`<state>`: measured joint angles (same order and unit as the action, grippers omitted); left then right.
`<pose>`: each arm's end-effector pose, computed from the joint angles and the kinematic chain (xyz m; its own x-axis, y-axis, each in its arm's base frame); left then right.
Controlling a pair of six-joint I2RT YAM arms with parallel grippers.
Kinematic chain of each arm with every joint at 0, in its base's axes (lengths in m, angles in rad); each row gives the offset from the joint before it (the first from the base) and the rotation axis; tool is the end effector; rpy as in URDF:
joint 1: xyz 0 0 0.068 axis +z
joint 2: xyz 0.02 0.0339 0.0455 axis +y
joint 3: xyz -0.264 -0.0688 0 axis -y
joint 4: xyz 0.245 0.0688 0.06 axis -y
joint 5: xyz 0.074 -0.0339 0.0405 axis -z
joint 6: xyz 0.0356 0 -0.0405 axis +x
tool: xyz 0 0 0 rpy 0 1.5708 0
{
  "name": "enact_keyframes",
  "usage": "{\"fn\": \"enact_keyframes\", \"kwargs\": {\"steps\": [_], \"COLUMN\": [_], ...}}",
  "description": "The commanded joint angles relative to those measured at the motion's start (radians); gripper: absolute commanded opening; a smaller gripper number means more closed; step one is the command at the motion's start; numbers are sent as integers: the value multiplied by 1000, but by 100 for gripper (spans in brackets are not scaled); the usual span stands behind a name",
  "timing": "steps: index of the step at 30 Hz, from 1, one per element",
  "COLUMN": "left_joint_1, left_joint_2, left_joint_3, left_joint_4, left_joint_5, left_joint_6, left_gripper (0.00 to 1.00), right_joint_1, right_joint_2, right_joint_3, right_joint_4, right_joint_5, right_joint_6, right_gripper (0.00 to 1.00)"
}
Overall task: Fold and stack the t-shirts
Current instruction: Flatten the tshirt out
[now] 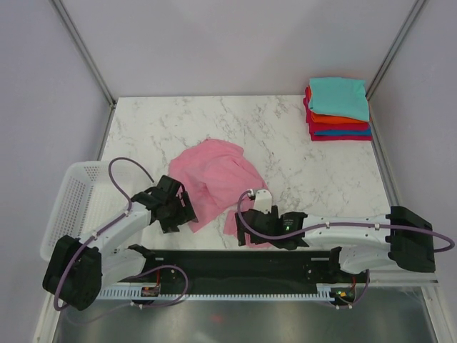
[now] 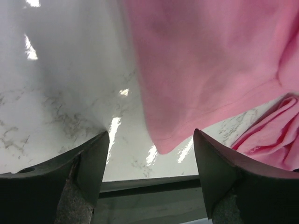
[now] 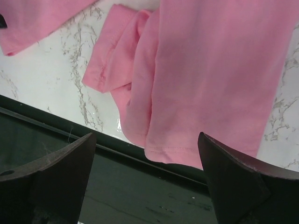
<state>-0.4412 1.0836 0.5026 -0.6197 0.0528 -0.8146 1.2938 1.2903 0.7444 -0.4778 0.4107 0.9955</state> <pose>0.1563 -0.0759 0.1603 -0.9012 -0.3778 -0.2124 -0.3088 0.9036 -0.2969 0.0801 0.2298 0.2002 -0.8194 -0.0690 -0.5691 -0.2530 0.9344 0.2510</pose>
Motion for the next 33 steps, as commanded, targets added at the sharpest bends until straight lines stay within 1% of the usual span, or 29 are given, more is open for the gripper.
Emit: {"fn": "enact_keyframes", "kwargs": {"steps": [1, 2, 3, 4, 5, 6, 7, 8, 10, 11, 16, 17, 22, 27, 28, 30, 31, 33], "left_joint_1": [-13, -16, -16, -17, -17, -17, -19, -17, -17, -17, -17, -17, -17, -17, -19, -17, -17, -17], "left_joint_2": [48, 53, 55, 56, 56, 56, 47, 39, 13, 9, 22, 24, -10, -24, -25, -25, -28, -28], "left_joint_3": [-22, -33, -38, -44, -53, -56, -58, -58, -61, -61, -68, -73, -108, -124, -128, -130, -131, -133], "left_joint_4": [156, 170, 196, 213, 222, 230, 230, 229, 229, 229, 232, 233, 238, 241, 241, 244, 244, 247], "left_joint_5": [28, 33, 36, 36, 41, 36, 32, 19, 10, 7, 22, 27, 25, 25, 25, 25, 22, 24], "left_joint_6": [-43, -41, -40, -37, -34, -31, -28, -28, -29, -29, -23, -21, -20, -14, -15, -12, -11, -9], "left_gripper": [79, 70, 64, 53, 28, 15, 5, 2, 2, 2, 2, 2, 2, 2, 2, 2, 2, 2], "right_joint_1": [9, 10, 22, 30, 51, 64, 79, 106, 127, 143, 147, 145, 147, 147, 147, 147, 147, 147], "right_joint_2": [3, -2, -6, -9, -8, -6, -2, 7, 17, 20, 17, 21, 82, 150, 159, 168, 181, 194], "right_joint_3": [-10, -14, -28, -36, -43, -59, -65, -76, -85, -91, -106, -96, -19, 27, 29, 32, 32, 36], "right_joint_4": [45, 45, 45, 45, 45, 45, 44, 42, 41, 35, 34, 25, -41, -67, -67, -70, -71, -82], "right_joint_5": [-36, -38, -39, -39, -41, -44, -41, -39, -30, -21, 29, 49, 79, 103, 111, 122, 125, 131], "right_joint_6": [18, 25, 40, 49, 58, 80, 90, 106, 138, 149, 161, 158, 137, 123, 124, 130, 130, 137], "right_gripper": [98, 98, 97, 97, 95, 94, 93, 91, 90, 88, 79, 77, 73, 64, 59, 54, 48, 41]}}
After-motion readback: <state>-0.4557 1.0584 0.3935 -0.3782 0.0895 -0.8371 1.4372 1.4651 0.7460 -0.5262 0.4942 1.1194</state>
